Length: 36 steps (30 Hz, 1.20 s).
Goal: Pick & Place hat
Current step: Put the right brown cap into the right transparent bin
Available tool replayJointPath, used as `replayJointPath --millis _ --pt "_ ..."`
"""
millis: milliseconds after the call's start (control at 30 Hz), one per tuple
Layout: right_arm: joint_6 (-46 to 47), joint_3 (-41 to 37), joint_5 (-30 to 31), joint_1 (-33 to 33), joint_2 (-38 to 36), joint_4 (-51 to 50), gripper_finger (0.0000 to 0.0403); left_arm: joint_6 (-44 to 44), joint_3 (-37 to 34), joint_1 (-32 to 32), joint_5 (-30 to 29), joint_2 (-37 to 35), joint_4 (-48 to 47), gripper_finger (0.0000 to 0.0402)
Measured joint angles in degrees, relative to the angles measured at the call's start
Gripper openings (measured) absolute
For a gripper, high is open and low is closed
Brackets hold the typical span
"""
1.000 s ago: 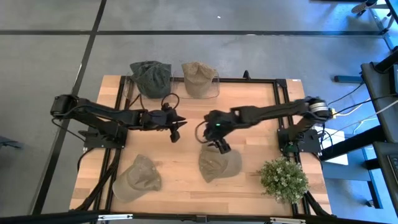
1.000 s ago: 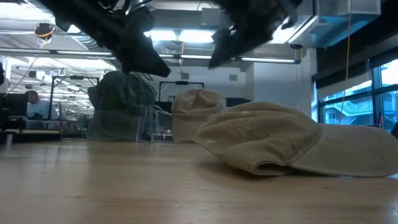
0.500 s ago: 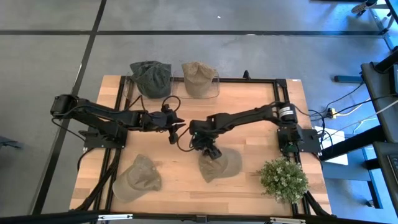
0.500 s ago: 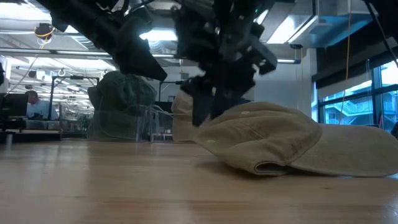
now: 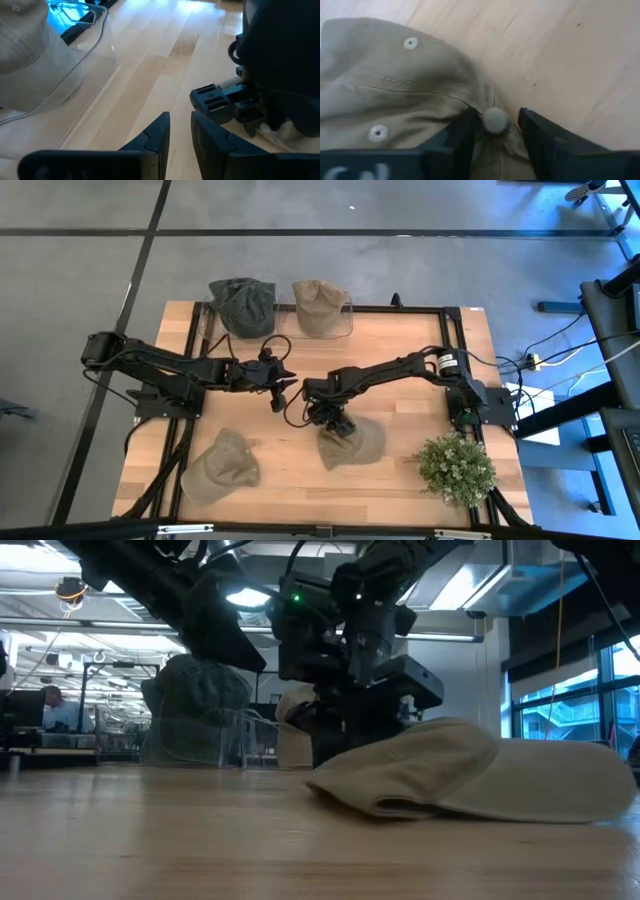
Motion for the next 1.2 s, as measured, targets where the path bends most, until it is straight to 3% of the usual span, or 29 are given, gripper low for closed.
replayJointPath --millis 267,533,667,800,1000,1200 --pt "0.2 -0.06 -0.07 -1.26 -0.08 -0.3 0.0043 0.09 0.0 0.0 -0.02 0.0 0.01 0.0075" --pt "6.0 -0.46 6.39 -1.67 -8.38 -7.75 0.0043 2.98 0.0 0.0 -2.33 -2.34 -0.34 0.0075" --pt "9.75 -0.42 14.31 -1.65 -15.3 -9.42 0.0043 5.92 0.0 0.0 -6.8 -6.32 -1.11 0.0075" --pt "11.09 -0.33 26.17 -2.29 -23.09 -8.54 0.0043 8.66 -0.02 0.09 -10.41 -11.02 -2.64 0.0075" --pt "10.72 -0.33 41.94 -5.39 -32.26 -2.99 0.0043 9.5 -0.02 0.09 -10.91 -14.97 -4.32 0.0075" --pt "4.76 -0.3 43.02 -11.93 -36.9 9.7 0.0043 10.17 -0.02 0.07 -11.22 -14.62 -5.81 0.0075"
